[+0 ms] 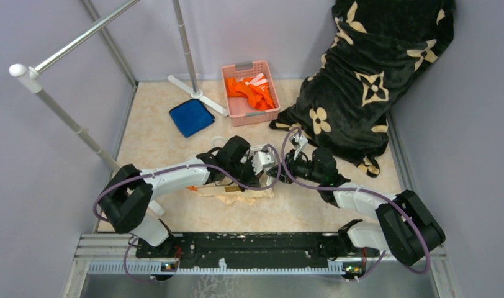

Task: Clip the underwear to the hanger
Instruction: Clamp the underwear onto the hanger.

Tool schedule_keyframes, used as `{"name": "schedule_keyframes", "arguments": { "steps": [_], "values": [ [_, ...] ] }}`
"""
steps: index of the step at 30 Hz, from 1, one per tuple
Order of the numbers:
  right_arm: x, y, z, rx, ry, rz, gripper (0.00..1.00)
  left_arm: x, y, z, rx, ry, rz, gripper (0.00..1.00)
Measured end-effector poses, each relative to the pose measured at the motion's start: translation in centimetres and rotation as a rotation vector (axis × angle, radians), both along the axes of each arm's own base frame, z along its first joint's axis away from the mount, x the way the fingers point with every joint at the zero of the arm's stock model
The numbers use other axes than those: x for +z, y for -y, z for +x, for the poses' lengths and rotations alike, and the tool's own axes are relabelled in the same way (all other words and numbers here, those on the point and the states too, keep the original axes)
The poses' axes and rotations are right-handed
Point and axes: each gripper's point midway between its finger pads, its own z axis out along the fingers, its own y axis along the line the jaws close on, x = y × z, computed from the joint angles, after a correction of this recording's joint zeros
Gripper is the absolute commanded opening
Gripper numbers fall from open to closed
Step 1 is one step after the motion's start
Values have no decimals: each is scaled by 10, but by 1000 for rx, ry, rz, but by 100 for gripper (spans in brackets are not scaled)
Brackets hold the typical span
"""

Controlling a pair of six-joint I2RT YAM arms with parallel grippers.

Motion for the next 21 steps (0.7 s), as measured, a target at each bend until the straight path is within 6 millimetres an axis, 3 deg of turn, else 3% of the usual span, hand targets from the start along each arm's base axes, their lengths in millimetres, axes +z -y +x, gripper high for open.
{"name": "schedule_keyframes", "arguments": {
  "steps": [12,21],
  "values": [
    [-2,2,1,-15,-3,-6,9,-6,1,0,15,-24,18,0],
    [-10,9,8,-85,-20,-41,8,-9,4,-8,-14,-52,-7,30]
  ]
}}
